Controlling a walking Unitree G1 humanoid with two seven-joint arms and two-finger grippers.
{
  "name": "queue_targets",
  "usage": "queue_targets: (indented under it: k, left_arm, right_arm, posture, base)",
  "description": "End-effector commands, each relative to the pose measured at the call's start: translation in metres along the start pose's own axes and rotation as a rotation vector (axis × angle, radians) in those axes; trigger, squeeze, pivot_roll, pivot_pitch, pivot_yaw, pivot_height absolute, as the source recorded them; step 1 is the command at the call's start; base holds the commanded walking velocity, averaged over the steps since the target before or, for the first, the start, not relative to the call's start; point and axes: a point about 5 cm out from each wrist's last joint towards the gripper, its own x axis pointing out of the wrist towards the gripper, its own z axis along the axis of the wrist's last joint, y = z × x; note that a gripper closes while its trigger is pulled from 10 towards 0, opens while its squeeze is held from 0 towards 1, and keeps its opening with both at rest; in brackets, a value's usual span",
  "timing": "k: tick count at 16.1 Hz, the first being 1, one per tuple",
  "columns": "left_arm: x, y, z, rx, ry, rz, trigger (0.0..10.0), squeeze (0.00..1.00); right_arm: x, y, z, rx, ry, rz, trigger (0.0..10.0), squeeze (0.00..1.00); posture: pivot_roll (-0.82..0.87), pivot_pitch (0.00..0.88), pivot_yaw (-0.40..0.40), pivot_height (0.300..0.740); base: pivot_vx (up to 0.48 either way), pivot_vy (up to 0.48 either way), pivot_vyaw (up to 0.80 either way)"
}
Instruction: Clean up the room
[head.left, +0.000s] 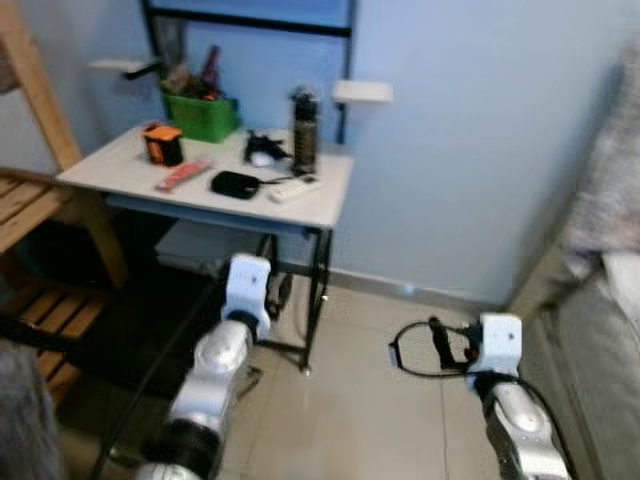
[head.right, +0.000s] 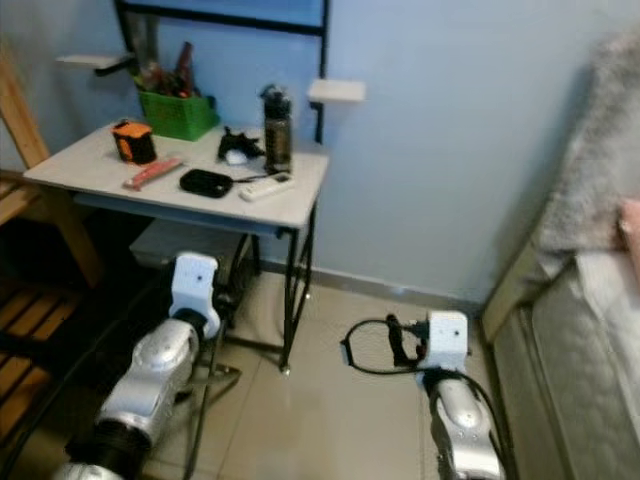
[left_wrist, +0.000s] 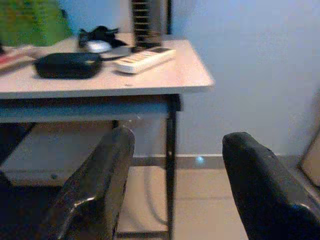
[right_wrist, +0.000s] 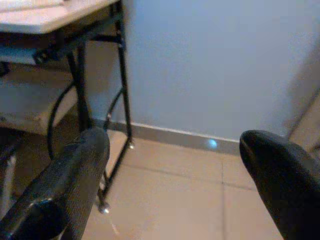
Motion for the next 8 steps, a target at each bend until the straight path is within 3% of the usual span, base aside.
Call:
queue_targets:
  k: [1, 3, 5, 8]
  left_arm:
    - [-0.001, 0.002, -0.005, 0.005, 0.020, 0.004, 10.0, 0.00]
    - [-0.030, 0.004, -0.026, -0.002, 0.063, -0.026, 10.0, 0.00]
    - [-0.058, -0.004, -0.039, -0.123, 0.038, -0.136, 10.0, 0.00]
    - [-0.050, -0.014, -0.029, -0.168, 0.014, -0.146, 10.0, 0.00]
  right_arm:
    - [0.000, 0.003, -0.002, -0.006, 0.006, 0.006, 10.0, 0.00]
    - [-0.023, -0.004, -0.011, -0.020, 0.010, -0.007, 10.0, 0.00]
    - [-0.057, -0.016, -0.031, -0.051, 0.060, -0.010, 10.0, 0.00]
    - [-0.068, -0.027, -0.040, -0.076, 0.105, -0.023, 10.0, 0.00]
  posture:
    - [0.12, 0.000, -0.002, 0.740]
    - [0.13, 0.000, -0.007, 0.740]
    - [0.13, 0.000, -0.015, 0.740]
    - [0.12, 0.000, -0.021, 0.740]
  base:
    - [0.000, 0.000, -0.80]
    - [0.000, 0.000, 0.00]
    - [0.000, 0.000, 0.00]
    - [0.000, 0.000, 0.00]
